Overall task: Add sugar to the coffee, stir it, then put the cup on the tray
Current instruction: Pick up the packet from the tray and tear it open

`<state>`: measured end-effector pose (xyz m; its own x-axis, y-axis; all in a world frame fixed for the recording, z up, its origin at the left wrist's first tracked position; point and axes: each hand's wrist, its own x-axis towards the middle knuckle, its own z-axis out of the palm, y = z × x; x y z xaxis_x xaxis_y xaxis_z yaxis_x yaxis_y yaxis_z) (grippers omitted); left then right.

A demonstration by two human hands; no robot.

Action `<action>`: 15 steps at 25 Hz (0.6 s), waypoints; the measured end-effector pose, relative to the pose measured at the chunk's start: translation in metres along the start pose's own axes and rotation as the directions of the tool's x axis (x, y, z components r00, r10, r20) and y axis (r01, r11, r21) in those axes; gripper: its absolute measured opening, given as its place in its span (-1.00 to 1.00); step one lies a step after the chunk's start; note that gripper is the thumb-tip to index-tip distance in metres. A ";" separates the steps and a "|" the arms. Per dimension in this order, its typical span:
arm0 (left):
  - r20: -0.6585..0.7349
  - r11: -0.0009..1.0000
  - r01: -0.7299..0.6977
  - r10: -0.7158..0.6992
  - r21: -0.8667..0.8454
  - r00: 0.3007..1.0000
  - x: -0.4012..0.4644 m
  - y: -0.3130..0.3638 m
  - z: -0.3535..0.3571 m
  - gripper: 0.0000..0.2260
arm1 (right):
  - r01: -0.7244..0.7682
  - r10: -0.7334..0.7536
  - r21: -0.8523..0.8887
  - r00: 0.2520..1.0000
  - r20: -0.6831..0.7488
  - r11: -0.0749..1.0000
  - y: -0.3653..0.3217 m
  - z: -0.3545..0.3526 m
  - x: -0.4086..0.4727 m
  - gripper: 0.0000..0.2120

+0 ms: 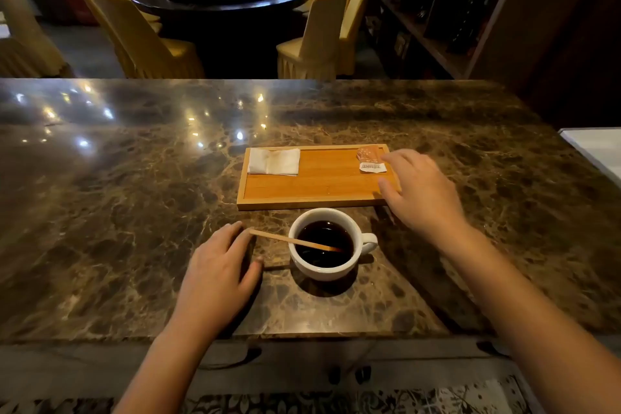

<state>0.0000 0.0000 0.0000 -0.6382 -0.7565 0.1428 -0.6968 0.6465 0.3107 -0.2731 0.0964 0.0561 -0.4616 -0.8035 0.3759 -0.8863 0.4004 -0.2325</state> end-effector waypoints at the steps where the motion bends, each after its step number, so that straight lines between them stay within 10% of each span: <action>1: 0.008 1.000 0.005 -0.005 -0.009 1.000 0.003 0.000 0.006 -0.56 | 0.006 -0.006 0.013 1.000 0.013 1.000 0.002 0.010 0.010 -0.62; 8: -0.025 0.999 -0.002 0.001 -0.038 1.000 0.005 -0.006 0.017 -0.55 | 0.025 -0.020 -0.020 0.977 0.212 1.000 0.009 0.054 0.042 -0.60; 15: -0.046 0.998 -0.012 0.009 -0.058 0.999 0.005 -0.005 0.020 -0.55 | -0.077 0.075 0.135 0.997 0.022 0.988 0.013 0.056 0.037 -0.81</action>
<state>-0.0058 -0.0052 -0.0193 -0.6289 -0.7542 0.1889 -0.6691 0.6487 0.3625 -0.2998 0.0473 0.0169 -0.5259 -0.7809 0.3371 -0.8348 0.3981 -0.3802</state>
